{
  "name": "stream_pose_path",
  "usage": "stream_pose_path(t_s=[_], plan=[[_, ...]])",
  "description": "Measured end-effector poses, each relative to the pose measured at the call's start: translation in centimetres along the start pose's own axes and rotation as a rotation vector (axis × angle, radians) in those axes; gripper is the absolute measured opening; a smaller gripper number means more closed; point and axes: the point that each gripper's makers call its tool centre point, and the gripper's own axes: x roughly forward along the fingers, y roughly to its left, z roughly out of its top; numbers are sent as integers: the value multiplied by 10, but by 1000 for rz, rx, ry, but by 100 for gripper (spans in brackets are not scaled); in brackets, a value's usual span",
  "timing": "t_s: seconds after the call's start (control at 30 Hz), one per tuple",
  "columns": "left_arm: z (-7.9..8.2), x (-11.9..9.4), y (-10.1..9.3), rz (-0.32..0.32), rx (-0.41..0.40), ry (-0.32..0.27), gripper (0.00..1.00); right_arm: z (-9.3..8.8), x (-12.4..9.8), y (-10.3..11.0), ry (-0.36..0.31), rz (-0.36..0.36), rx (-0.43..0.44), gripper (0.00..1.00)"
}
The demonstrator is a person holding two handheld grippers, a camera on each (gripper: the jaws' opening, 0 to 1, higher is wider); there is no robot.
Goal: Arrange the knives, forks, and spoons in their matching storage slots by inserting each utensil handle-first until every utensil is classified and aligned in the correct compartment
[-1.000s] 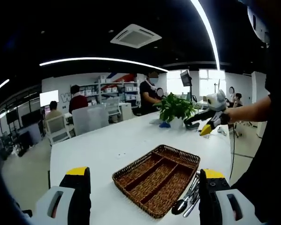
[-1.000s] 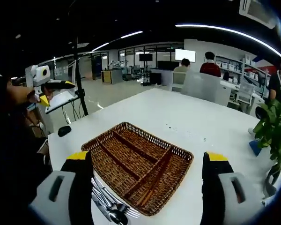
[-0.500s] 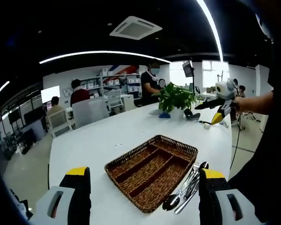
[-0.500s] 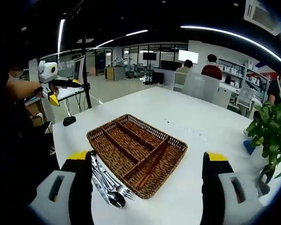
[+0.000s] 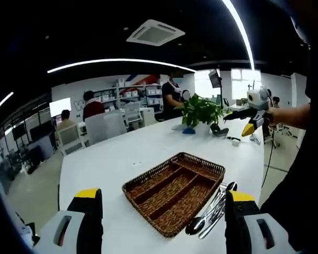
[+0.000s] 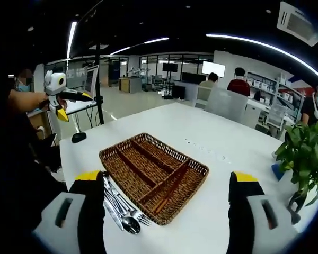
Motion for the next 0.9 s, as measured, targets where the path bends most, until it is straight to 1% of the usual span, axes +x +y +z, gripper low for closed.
stream_pose_path(t_s=[0.07,0.27,0.37,0.47,0.53,0.67,0.73,0.77,0.8,0.87,0.9], plan=[[-1,-1,-1,-3,3,3,100,-1,1,-1,4,-1,-2,99],[-4,-3,-2,-3,0,12,100,5,0,4,-12,18,-6,99],[-10,-4,-2,2,6,14,100,6,4,7,-16,29,-36,99],[-15,-3,-3,-2,-9,20,100,7,9,12,-10,45,-40,99],[-16,-2,-5,-8,-19,17,100,9,13,19,-9,60,-47,99],[-20,0,-4,-2,-10,31,100,10,27,44,-18,150,-117,99],[-24,0,-4,-8,11,48,100,9,34,51,-11,159,-128,99],[-24,0,-4,-12,11,51,100,11,36,56,-23,178,-141,99],[-25,0,-3,-12,9,51,100,16,38,64,-52,208,-156,98],[-26,-2,0,-5,2,44,100,14,43,76,-40,239,-159,93],[-27,-2,1,-4,1,43,100,13,44,77,-35,241,-160,91]])
